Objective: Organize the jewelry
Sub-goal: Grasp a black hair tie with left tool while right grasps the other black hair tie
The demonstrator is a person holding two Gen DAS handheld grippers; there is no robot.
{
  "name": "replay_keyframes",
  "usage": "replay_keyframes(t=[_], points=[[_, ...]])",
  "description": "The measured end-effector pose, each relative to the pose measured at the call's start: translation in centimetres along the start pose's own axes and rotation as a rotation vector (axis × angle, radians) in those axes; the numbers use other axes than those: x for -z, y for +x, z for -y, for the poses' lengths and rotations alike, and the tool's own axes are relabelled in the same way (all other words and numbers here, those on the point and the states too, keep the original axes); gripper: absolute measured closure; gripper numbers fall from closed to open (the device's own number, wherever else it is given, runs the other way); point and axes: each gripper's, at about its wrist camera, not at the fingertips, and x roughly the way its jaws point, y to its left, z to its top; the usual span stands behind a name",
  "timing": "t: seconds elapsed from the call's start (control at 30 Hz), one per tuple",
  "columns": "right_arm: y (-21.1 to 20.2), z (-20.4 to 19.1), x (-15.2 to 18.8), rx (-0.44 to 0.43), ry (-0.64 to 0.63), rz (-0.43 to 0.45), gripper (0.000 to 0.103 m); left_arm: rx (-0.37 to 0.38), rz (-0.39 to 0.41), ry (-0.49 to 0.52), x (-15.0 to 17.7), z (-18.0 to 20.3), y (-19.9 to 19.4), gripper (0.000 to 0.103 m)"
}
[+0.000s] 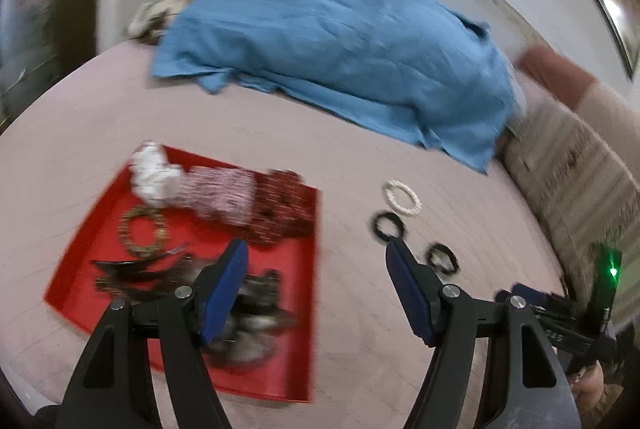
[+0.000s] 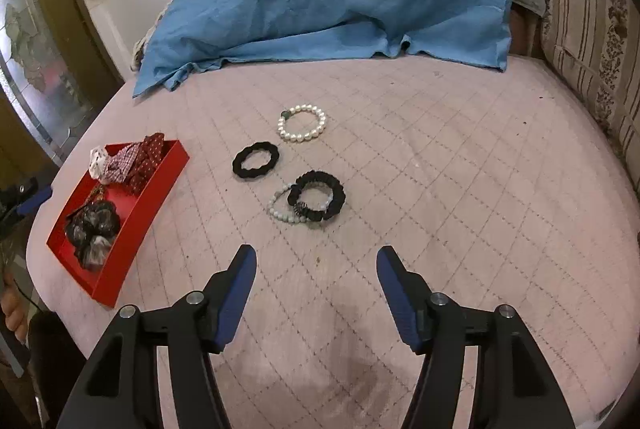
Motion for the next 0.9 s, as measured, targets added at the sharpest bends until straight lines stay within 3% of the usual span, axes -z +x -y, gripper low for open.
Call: replay_keyframes(t=[0.2,0.5,0.57,0.73,0.9], points=[[1.3,1.2,0.8,-0.021,0.008,0.0,0.036,0.013,-0.083,0.073,-0.4,4.5,3.4,0.033],[4.3,3.8,-0.8,-0.08,0.053,0.01,0.036,-0.007,-0.2,0.058,-1.5,7.1,10.8,0.033],[5.1,4.1,-1.3,-0.095,0.06,0.012,0.04,-0.022,-0.214,0.068,-1.7,7.5,12.5,0.038],[7.4,4.2,-2.6,-0.123,0.052,0.013,0.058,-0.061,-0.276,0.08,-1.8,7.7,17.2,0.066],[8.9,3.8,-3.3,-0.142,0.025,0.017,0.065,-0.075,-0.297,0.07,-2.1,7.7,20.5,0.066]])
